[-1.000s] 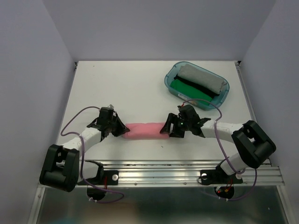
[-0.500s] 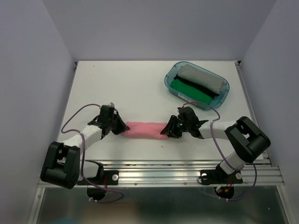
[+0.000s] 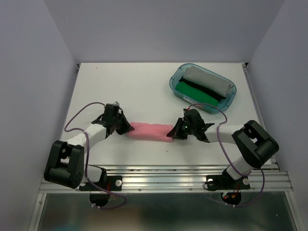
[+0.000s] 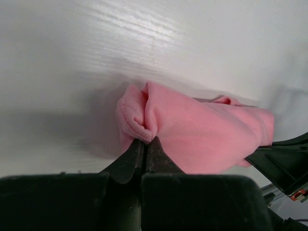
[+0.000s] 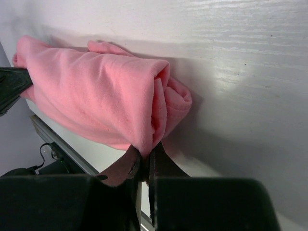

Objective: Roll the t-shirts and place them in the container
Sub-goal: Pick up the T-shirt from the center of the board, then place the T-shirt in the bin.

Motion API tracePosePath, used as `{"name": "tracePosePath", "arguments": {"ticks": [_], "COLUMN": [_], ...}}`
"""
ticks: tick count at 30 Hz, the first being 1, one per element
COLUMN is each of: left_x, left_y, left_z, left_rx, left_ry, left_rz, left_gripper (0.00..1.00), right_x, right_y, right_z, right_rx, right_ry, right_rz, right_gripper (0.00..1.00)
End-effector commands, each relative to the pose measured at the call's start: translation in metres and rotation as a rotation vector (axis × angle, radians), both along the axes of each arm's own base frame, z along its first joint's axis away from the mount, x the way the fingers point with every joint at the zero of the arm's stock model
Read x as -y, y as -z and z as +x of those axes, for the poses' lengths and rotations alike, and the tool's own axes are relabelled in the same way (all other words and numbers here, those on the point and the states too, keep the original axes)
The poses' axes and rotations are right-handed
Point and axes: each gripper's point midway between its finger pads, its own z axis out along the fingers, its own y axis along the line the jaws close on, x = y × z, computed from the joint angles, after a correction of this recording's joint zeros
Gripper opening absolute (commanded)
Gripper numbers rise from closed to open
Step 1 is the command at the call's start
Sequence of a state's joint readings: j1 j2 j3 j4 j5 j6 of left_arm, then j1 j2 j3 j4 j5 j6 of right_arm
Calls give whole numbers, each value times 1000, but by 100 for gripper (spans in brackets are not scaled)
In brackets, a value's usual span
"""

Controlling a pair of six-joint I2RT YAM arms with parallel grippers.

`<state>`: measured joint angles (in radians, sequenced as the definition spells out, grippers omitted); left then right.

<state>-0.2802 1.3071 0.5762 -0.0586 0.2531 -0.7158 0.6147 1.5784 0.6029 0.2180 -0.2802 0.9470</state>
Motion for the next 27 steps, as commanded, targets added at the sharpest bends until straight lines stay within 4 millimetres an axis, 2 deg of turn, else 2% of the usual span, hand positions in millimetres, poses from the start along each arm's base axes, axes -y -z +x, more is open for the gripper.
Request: {"name": "tracePosePath", "arguments": {"ticks": [1,13,14,15,17,18,20,21,23,24,26,27], "left_x": [1,14,16,20,24,28,33,39,51,64,79,91], "left_y": [-31,-124,-131,-145,-160,-173,-185,-196,-204,-211,-218,-223], "left_z": [27,85,90,102,114,126,138,150,160,170,180,193], "left_rx": [103,298,313,343,375,401,426,449,467,482,497,504], "left_ry": [21,67,73,81,91,98,110,118,148,179,205,220], "left_rz": [33,43,41,38,36,35,35,32,30,19,9,1], "left_gripper": [0,0,0,0,0,0,0,0,0,0,0,0], "right_x": [2,14,18,24,33,43,58,66,94,108,122,131], "right_y": [-29,-97,-105,-103,-113,-118,-126,-130,-138,-146,-152,-156], "right_z": [25,51,57,56,66,72,80,82,92,98,104,108], "right_rx": [136,321,351,344,374,379,404,414,439,449,462,463], "right_ry": [25,63,74,77,96,123,144,156,204,235,251,268], "right_rz": [-22,-93,-100,-135,-159,-171,-195,-209,-272,-290,-326,-340], "right_gripper": [1,1,1,1,1,1,1,1,1,1,1,1]}}
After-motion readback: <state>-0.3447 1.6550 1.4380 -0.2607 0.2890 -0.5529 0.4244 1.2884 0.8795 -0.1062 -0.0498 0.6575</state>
